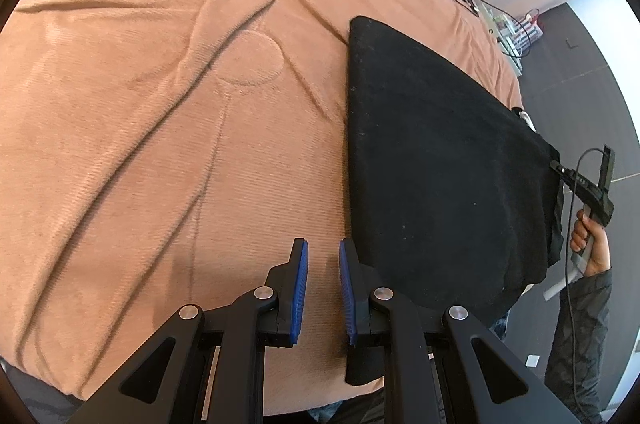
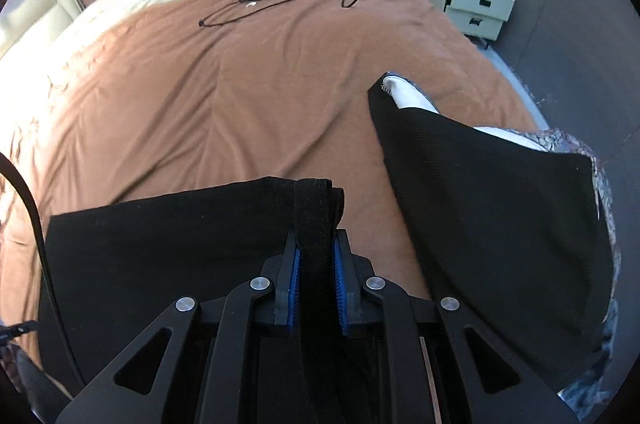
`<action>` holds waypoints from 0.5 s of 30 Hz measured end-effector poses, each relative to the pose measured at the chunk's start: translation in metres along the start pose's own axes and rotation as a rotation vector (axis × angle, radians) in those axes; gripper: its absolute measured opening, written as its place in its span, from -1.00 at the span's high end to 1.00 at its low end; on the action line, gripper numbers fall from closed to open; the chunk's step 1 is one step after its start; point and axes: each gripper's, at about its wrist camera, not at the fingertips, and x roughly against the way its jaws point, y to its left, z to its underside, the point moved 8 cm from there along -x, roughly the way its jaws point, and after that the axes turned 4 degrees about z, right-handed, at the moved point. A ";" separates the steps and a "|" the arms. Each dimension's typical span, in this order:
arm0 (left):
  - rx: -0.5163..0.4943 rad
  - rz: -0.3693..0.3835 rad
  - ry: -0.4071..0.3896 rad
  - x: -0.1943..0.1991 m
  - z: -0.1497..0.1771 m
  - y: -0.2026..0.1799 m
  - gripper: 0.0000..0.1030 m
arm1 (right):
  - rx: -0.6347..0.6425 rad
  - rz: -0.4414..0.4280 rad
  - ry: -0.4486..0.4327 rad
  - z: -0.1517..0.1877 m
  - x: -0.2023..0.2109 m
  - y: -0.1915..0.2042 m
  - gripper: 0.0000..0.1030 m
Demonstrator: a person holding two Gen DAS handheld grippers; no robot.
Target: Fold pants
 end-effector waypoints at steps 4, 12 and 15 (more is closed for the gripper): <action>-0.022 -0.015 0.006 -0.005 0.000 -0.004 0.68 | -0.012 -0.011 0.043 0.009 -0.003 0.004 0.35; -0.010 0.008 0.002 -0.004 -0.002 -0.001 0.68 | -0.206 -0.193 -0.008 0.055 0.056 -0.020 -0.05; -0.007 0.011 0.006 -0.004 0.000 0.000 0.68 | -0.262 -0.245 0.009 0.084 0.064 -0.022 -0.05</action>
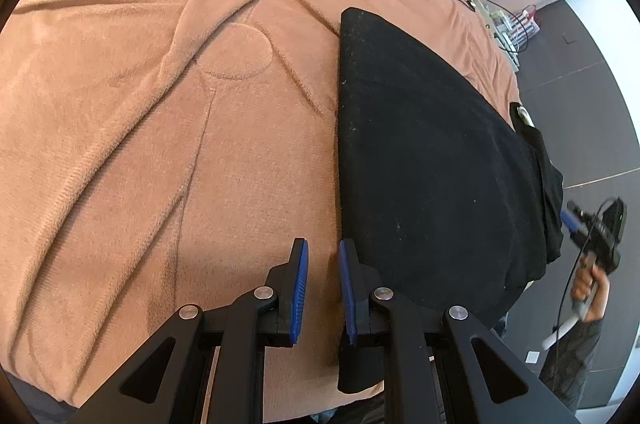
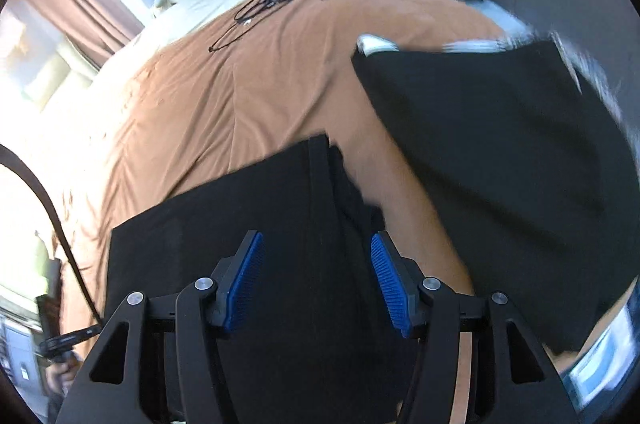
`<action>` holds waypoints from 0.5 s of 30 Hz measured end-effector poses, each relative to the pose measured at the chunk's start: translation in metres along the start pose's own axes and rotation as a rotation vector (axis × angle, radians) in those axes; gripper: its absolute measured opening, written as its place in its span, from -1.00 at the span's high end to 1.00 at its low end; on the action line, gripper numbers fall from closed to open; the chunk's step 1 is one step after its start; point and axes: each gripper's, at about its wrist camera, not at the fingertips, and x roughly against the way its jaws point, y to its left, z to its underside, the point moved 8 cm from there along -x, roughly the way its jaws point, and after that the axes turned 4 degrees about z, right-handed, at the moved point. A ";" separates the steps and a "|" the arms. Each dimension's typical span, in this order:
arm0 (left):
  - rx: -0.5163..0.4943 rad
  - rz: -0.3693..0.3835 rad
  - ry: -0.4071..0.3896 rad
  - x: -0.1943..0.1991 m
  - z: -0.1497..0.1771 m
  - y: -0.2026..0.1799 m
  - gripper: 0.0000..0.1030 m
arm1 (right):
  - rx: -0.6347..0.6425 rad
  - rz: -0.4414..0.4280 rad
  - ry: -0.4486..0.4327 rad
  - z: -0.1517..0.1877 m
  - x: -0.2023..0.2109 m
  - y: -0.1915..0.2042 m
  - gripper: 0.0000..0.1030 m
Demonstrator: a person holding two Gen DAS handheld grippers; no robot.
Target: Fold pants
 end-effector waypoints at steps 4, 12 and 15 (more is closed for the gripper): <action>-0.004 0.006 -0.003 0.002 0.000 -0.002 0.68 | -0.046 -0.035 0.003 0.027 0.005 -0.012 -0.05; -0.010 0.034 -0.011 0.011 0.000 -0.003 0.32 | -0.178 -0.116 -0.048 0.057 0.034 -0.042 -0.09; -0.024 0.041 -0.007 0.012 0.001 -0.006 0.29 | -0.241 -0.183 -0.068 0.078 0.040 -0.048 -0.30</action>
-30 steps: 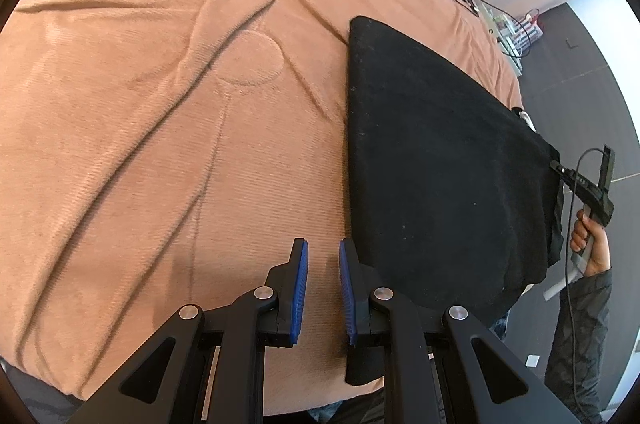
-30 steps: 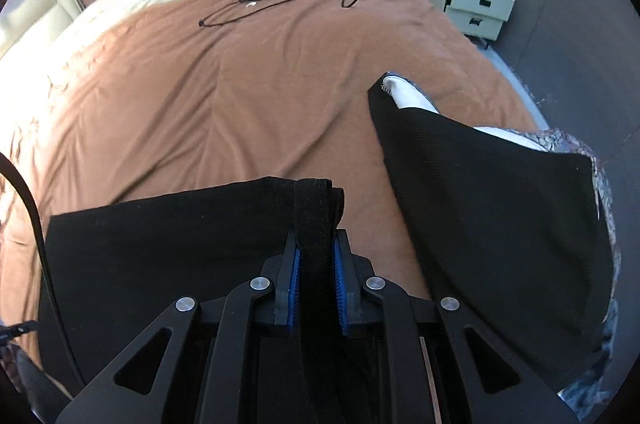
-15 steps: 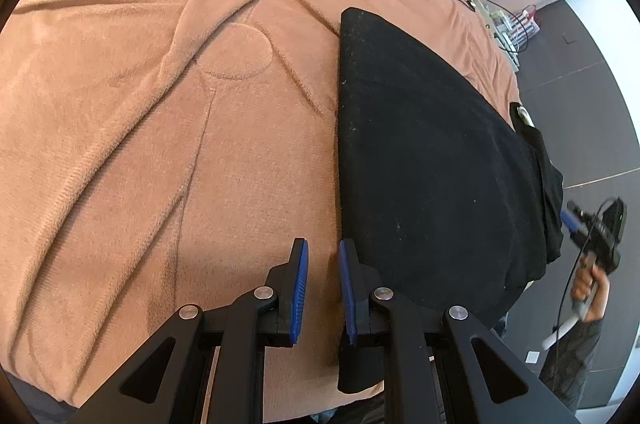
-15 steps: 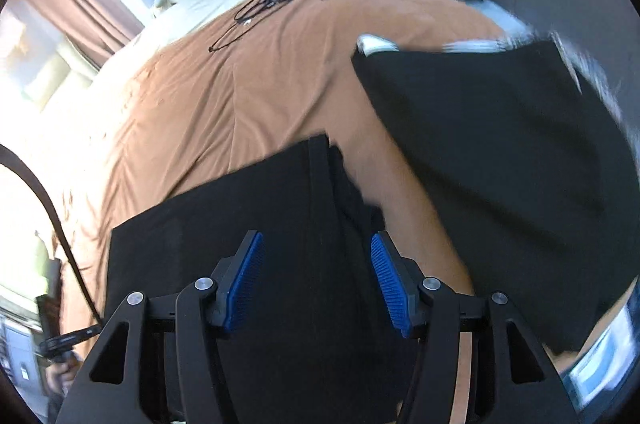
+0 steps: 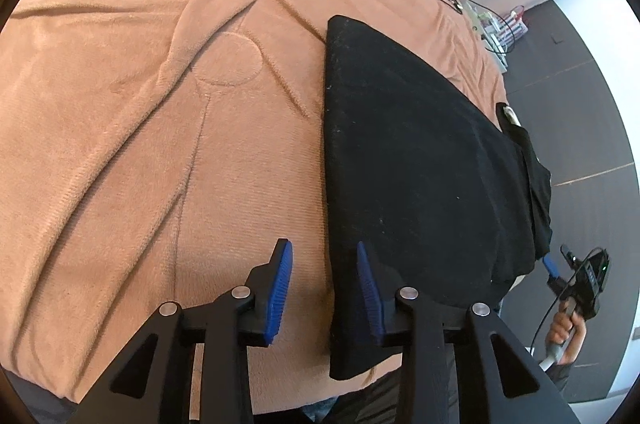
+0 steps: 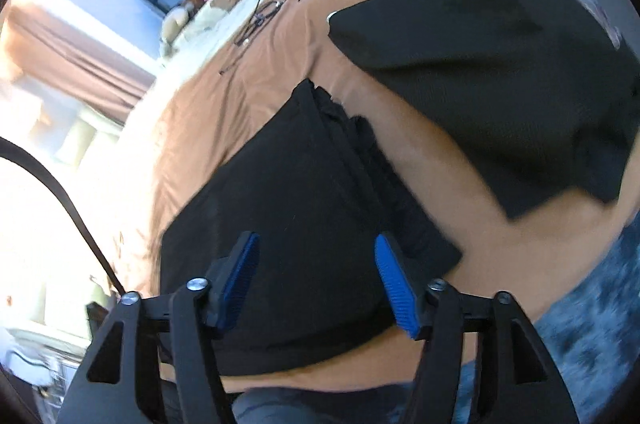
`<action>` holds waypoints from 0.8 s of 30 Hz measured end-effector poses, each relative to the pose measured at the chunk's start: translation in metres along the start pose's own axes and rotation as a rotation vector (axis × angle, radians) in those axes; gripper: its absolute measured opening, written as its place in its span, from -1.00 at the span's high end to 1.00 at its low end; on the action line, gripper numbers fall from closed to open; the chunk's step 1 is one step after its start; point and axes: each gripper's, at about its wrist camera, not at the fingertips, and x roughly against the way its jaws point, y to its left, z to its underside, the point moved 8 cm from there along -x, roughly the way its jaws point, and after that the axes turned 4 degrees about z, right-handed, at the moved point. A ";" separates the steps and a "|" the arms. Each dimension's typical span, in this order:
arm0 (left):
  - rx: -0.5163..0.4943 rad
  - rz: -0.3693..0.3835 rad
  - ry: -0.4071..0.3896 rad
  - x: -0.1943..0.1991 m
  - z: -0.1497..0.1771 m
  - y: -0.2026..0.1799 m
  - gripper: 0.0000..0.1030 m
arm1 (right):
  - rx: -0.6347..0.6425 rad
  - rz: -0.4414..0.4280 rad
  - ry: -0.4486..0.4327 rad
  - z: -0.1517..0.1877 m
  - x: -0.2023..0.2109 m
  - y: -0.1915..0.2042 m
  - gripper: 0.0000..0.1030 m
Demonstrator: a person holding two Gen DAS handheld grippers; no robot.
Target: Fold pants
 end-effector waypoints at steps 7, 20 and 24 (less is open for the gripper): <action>-0.003 0.000 0.014 -0.004 -0.001 -0.004 0.27 | -0.179 -0.136 -0.013 0.039 -0.006 -0.044 -0.41; 0.009 -0.012 -0.004 0.003 0.000 -0.003 0.27 | -0.416 -0.310 -0.107 0.027 -0.050 -0.092 -0.23; 0.006 -0.022 -0.002 0.002 -0.001 -0.003 0.27 | -0.433 -0.274 -0.137 0.015 -0.051 -0.112 0.82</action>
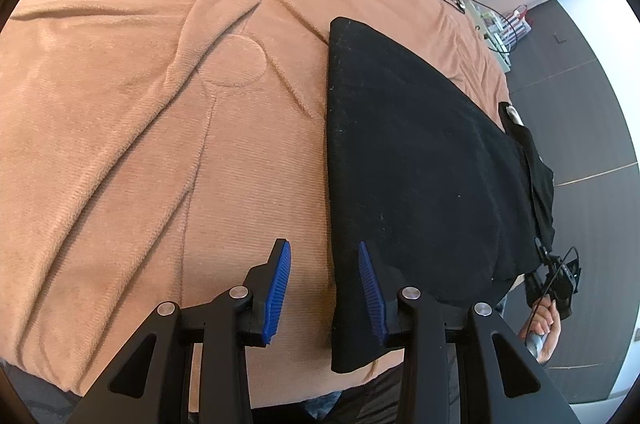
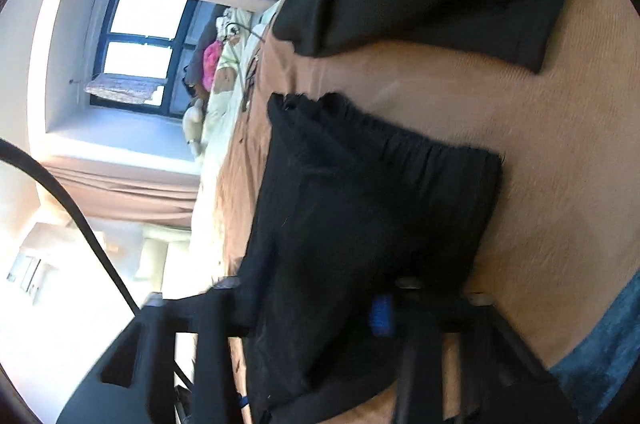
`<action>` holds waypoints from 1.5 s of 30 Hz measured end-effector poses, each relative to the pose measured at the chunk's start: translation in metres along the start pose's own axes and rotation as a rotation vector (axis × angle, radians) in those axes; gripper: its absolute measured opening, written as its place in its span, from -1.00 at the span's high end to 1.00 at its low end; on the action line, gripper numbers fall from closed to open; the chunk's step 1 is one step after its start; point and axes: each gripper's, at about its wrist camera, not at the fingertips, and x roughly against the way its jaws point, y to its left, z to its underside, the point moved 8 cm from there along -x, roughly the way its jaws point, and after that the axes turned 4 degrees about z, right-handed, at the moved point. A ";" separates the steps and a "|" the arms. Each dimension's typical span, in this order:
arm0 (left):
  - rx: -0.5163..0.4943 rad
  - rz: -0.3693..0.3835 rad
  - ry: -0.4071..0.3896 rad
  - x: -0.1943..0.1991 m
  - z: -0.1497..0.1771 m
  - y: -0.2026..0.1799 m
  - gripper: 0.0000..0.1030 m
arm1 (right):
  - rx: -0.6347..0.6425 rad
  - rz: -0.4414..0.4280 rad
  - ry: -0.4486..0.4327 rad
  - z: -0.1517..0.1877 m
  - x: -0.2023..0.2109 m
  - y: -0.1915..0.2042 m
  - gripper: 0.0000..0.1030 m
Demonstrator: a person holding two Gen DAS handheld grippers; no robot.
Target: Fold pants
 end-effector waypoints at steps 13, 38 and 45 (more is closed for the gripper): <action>-0.009 0.003 -0.004 0.000 -0.005 -0.006 0.27 | 0.204 0.201 -0.118 -0.007 0.049 0.014 0.98; 0.023 0.122 -0.003 -0.028 -0.035 -0.008 0.27 | 0.128 0.246 0.015 0.040 0.026 -0.024 0.01; 0.032 0.153 0.008 -0.046 -0.057 -0.009 0.27 | 0.125 0.225 0.064 0.016 0.024 -0.028 0.01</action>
